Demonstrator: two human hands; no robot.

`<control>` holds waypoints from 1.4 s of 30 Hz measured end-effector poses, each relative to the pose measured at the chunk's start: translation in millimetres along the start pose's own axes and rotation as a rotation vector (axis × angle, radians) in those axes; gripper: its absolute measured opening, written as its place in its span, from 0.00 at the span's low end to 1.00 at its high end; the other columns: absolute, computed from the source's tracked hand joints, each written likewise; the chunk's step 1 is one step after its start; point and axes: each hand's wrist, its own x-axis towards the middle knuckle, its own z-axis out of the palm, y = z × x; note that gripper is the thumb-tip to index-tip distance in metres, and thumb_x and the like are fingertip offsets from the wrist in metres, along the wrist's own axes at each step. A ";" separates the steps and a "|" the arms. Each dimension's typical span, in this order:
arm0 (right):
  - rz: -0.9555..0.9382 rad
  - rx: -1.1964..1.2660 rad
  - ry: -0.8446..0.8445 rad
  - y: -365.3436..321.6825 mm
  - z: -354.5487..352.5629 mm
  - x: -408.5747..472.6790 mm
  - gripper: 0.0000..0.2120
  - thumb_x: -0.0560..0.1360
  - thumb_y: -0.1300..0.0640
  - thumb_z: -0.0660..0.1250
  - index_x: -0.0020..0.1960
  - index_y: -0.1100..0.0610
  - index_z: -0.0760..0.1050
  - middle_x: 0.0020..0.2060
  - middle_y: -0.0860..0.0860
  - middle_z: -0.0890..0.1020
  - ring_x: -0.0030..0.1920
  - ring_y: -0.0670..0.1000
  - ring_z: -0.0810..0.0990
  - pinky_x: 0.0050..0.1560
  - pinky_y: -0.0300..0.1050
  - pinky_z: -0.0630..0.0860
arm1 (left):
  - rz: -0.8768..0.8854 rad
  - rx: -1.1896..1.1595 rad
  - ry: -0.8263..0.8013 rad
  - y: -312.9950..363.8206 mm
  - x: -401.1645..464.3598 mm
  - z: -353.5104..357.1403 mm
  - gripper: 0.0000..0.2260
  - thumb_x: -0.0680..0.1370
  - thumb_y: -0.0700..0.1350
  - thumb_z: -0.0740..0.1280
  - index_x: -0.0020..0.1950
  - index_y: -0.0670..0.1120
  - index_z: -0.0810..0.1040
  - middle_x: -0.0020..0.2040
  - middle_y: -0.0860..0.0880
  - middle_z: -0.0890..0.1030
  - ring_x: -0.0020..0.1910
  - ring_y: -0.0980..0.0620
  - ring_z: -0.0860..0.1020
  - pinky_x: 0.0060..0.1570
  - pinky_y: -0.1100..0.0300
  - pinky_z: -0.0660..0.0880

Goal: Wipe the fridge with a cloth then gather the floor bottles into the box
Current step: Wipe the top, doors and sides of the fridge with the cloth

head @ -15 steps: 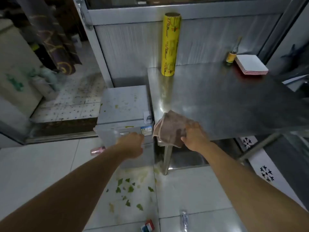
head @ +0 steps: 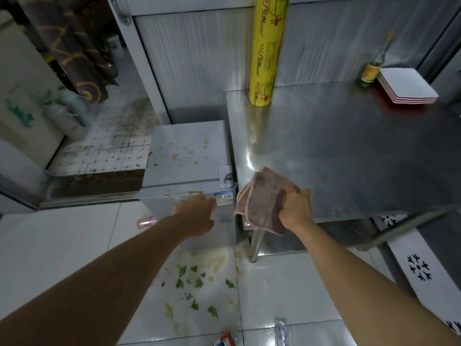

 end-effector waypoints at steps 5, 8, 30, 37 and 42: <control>-0.120 0.071 0.089 -23.3 -9.0 -5.0 0.17 0.71 0.70 0.67 0.59 0.61 0.71 0.59 0.58 0.68 0.56 0.56 0.73 0.56 0.38 0.69 | 0.003 -0.088 0.024 -13.2 -5.1 -8.7 0.17 0.75 0.46 0.65 0.64 0.46 0.71 0.62 0.45 0.73 0.60 0.46 0.73 0.57 0.53 0.73; -0.350 0.131 0.110 -47.5 -22.5 -12.7 0.12 0.69 0.69 0.67 0.52 0.61 0.73 0.54 0.56 0.70 0.50 0.50 0.72 0.49 0.30 0.63 | -0.026 -0.151 0.032 -18.6 -13.0 -19.7 0.18 0.75 0.45 0.64 0.64 0.46 0.70 0.61 0.45 0.73 0.59 0.45 0.73 0.56 0.53 0.72; -0.577 0.326 -0.050 -325.6 6.2 -128.7 0.27 0.65 0.79 0.55 0.36 0.46 0.73 0.42 0.44 0.75 0.47 0.46 0.77 0.35 0.31 0.71 | 0.058 -1.349 0.058 -247.7 -89.2 -93.8 0.26 0.67 0.31 0.72 0.53 0.56 0.66 0.50 0.44 0.81 0.50 0.46 0.79 0.54 0.51 0.76; -0.487 0.440 -0.071 -355.1 28.3 -155.5 0.30 0.69 0.79 0.56 0.35 0.43 0.75 0.43 0.49 0.78 0.47 0.49 0.79 0.30 0.34 0.75 | 0.065 -1.387 -0.275 -288.7 -93.3 -83.3 0.19 0.70 0.37 0.72 0.61 0.42 0.75 0.60 0.44 0.78 0.61 0.44 0.75 0.69 0.44 0.63; -0.406 0.342 -0.012 -346.9 37.8 -153.8 0.24 0.69 0.78 0.60 0.41 0.48 0.74 0.44 0.43 0.76 0.44 0.42 0.77 0.34 0.26 0.72 | -0.061 -1.872 -0.332 -290.2 -91.0 -71.7 0.06 0.78 0.40 0.60 0.53 0.42 0.74 0.49 0.43 0.76 0.47 0.45 0.75 0.58 0.53 0.66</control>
